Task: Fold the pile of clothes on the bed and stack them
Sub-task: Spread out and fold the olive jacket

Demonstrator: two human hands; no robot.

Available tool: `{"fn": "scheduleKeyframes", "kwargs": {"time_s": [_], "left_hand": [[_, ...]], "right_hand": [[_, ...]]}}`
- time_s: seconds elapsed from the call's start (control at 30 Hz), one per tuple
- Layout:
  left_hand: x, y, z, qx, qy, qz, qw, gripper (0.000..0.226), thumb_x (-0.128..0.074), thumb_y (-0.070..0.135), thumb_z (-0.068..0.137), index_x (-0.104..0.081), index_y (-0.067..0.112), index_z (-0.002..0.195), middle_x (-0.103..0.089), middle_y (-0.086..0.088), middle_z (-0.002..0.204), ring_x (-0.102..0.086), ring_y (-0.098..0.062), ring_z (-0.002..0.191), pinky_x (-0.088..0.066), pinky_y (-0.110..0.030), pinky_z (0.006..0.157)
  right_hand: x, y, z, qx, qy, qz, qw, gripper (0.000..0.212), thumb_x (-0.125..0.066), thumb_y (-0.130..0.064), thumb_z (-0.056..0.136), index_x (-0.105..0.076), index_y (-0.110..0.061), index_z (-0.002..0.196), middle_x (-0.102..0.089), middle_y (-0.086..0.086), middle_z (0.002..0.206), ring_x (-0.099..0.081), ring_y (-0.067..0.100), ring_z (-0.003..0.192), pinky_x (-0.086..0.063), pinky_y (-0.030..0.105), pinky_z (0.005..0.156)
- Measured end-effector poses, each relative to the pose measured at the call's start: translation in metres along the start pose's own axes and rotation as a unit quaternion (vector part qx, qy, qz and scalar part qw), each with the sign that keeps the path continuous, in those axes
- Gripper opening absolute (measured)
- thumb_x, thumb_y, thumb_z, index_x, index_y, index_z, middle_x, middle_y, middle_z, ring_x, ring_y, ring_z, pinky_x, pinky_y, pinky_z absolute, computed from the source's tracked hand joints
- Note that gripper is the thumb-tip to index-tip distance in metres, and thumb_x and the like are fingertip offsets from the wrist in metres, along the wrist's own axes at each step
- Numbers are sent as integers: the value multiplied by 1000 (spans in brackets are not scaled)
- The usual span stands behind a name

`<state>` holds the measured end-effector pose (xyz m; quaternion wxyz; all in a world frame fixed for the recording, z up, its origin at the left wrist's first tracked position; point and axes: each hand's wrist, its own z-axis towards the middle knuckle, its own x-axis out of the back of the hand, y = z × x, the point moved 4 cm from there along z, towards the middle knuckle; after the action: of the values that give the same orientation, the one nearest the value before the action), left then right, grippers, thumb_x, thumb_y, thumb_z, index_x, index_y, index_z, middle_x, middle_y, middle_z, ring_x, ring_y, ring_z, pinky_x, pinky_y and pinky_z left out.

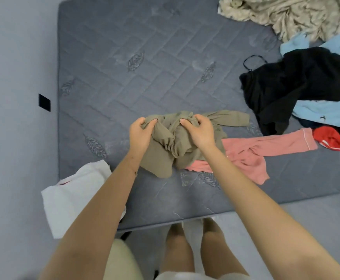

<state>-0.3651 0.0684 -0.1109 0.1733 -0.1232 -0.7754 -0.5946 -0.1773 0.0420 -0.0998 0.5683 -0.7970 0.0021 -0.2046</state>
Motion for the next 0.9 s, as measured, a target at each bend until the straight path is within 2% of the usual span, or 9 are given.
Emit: {"fn": "scheduleKeyframes", "kwargs": {"time_s": [0.1,0.17,0.23,0.33,0.47,0.6,0.7,0.77,0.9], "left_hand": [[-7,-54,13,45,27,59,997,51,-63,19,94,-25,20,59,-26,3,57,-27,-8,54,-28,-18,51],[-12,-94,18,82,8,110,991,40,-62,24,94,-38,14,64,-38,-2,62,-34,-14,59,-26,-22,54],[-20,-129,16,132,-12,145,981,21,-62,25,94,-58,4,95,-60,-13,89,-52,-23,80,-35,-28,70],[-37,-162,10,146,-17,186,971,49,-63,27,93,-47,6,135,-52,-15,134,-48,-34,123,-39,-39,97],[-74,-172,1,68,-6,258,964,62,-68,27,90,-43,11,144,-37,-17,150,-30,-34,141,-24,-49,113],[-115,-179,-2,43,-69,234,969,78,-65,48,87,-25,30,152,-17,-4,161,-10,-22,149,-6,-51,119],[-140,-181,5,75,-117,143,980,104,-66,68,73,-6,40,152,-10,0,162,-8,-17,149,-10,-52,120],[-157,-180,5,92,-161,132,974,119,-64,77,60,7,44,150,-9,3,162,-10,-16,148,-13,-51,120],[-183,-188,1,87,-257,230,935,115,-75,62,68,2,43,151,-17,-6,157,-20,-24,144,-22,-55,115]], "right_hand": [[3,51,19,-25,4,-38,999,51,-76,-18,83,-33,-17,56,-38,5,61,-38,17,68,-27,30,64],[5,91,28,-68,-4,-53,996,48,-76,-17,82,-35,-15,57,-39,7,65,-37,18,68,-27,30,64],[3,128,32,-117,-28,-58,991,42,-76,-15,82,-41,-15,59,-42,2,61,-39,14,61,-29,30,60],[-4,168,33,-165,-42,-24,985,19,-77,-20,83,-60,-11,83,-61,3,83,-55,15,80,-42,25,76],[-2,208,42,-155,10,-101,983,50,-75,-34,83,-56,-7,122,-61,11,122,-54,26,116,-39,39,105],[-3,231,53,-159,-38,-134,977,83,-74,-42,82,-34,-11,147,-41,7,149,-35,23,139,-26,39,117],[-18,238,58,-184,-102,-85,974,80,-70,-42,86,-31,-13,150,-42,2,149,-38,17,137,-27,31,115],[-31,237,59,-204,-155,-51,965,58,-58,-36,95,-40,-12,145,-49,3,144,-43,16,133,-31,24,110],[-49,232,58,-263,-189,82,943,32,-44,-24,103,-61,-2,120,-64,15,122,-58,23,116,-41,34,105]]}}
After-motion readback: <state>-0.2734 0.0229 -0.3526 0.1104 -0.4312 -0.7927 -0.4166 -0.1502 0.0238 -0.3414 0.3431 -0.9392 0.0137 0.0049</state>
